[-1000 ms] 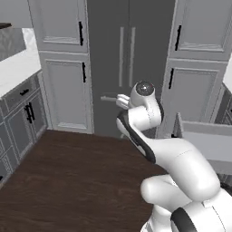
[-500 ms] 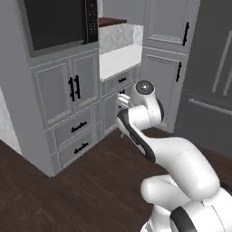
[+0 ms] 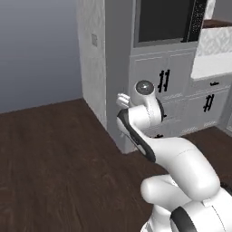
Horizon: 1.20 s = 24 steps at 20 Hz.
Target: Take a straw from the drawer in front and place it inside the glass cup on the dining counter.
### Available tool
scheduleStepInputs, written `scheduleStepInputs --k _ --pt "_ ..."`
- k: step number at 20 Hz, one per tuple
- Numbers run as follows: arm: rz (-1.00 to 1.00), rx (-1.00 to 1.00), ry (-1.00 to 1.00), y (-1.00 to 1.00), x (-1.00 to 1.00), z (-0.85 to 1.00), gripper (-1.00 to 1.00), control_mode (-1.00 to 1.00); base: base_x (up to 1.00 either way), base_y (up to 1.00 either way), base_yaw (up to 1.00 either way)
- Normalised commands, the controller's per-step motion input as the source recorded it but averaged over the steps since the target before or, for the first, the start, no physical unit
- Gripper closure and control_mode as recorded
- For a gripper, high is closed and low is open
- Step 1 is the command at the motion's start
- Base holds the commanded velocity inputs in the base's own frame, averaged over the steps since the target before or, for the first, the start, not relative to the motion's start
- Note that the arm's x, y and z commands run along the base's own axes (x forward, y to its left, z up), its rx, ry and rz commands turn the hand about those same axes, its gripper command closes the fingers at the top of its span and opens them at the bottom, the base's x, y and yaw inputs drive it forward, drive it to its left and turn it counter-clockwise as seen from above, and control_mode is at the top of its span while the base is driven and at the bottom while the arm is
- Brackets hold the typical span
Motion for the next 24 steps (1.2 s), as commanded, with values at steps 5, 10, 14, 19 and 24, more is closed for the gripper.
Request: scheduleStepInputs --k 5,10,14,19,24 --pt "0.00 0.00 0.00 0.00 0.00 0.00 1.00 1.00 0.31 0.35 0.67" --pt "0.00 0.00 0.00 0.00 0.00 0.00 1.00 1.00 1.00 -0.37 0.45" --pt "0.00 0.00 0.00 0.00 0.00 0.00 1.00 1.00 1.00 -0.29 0.41" --pt "0.00 0.00 0.00 0.00 0.00 0.00 1.00 1.00 1.00 -0.35 0.42" --pt "0.00 0.00 0.00 0.00 0.00 0.00 1.00 1.00 1.00 -0.49 0.39"
